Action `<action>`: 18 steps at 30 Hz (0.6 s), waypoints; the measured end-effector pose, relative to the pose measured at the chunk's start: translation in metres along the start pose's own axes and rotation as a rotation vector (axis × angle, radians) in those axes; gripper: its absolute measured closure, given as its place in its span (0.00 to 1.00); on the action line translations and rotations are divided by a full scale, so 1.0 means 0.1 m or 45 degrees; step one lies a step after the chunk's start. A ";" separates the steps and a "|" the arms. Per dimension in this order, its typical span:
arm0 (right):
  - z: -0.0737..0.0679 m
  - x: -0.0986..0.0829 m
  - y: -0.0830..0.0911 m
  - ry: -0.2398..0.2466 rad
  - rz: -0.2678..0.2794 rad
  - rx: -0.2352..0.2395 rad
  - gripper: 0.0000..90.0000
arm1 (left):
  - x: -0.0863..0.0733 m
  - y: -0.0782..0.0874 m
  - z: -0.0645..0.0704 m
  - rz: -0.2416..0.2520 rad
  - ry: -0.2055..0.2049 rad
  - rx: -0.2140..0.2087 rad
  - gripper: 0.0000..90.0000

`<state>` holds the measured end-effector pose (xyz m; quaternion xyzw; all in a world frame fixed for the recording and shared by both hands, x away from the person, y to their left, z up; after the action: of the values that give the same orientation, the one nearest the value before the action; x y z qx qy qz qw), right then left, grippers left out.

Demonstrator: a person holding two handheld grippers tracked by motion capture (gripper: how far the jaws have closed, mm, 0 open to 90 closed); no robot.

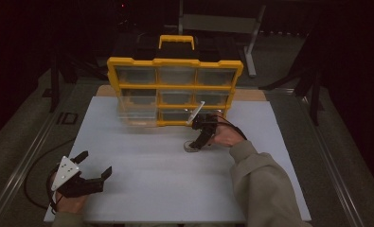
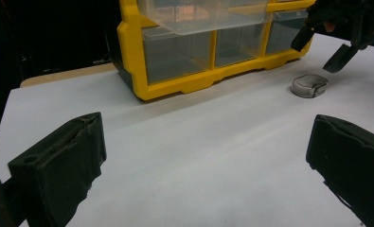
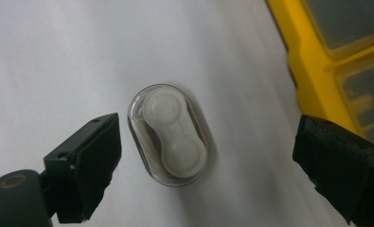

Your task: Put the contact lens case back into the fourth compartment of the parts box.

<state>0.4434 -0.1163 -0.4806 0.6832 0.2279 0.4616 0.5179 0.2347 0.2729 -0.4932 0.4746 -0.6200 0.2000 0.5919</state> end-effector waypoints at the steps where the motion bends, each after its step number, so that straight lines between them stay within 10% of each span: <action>1: -0.03 -0.01 0.00 -0.046 -0.036 -0.001 0.09 | 0.00 0.00 0.00 0.000 0.001 -0.001 0.00; 14: -0.09 -0.06 -0.21 0.040 -0.072 0.050 0.16 | 0.00 0.00 0.00 -0.001 0.000 0.000 0.00; 18: -0.15 -0.06 -0.24 -0.024 -0.090 0.057 0.19 | 0.00 0.00 0.00 -0.001 0.000 -0.001 0.00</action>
<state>0.4313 -0.1049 -0.5047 0.6906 0.2572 0.4313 0.5205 0.2348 0.2730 -0.4933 0.4746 -0.6198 0.1997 0.5922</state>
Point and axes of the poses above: each handheld gripper's, and its own axes: y roughly backward along the jaws, x roughly out of its top, z roughly to its right, the point moved 1 cm from there along -y, roughly forward along the jaws, and after that the axes turned 13 degrees about -y, right-handed, at the moved point
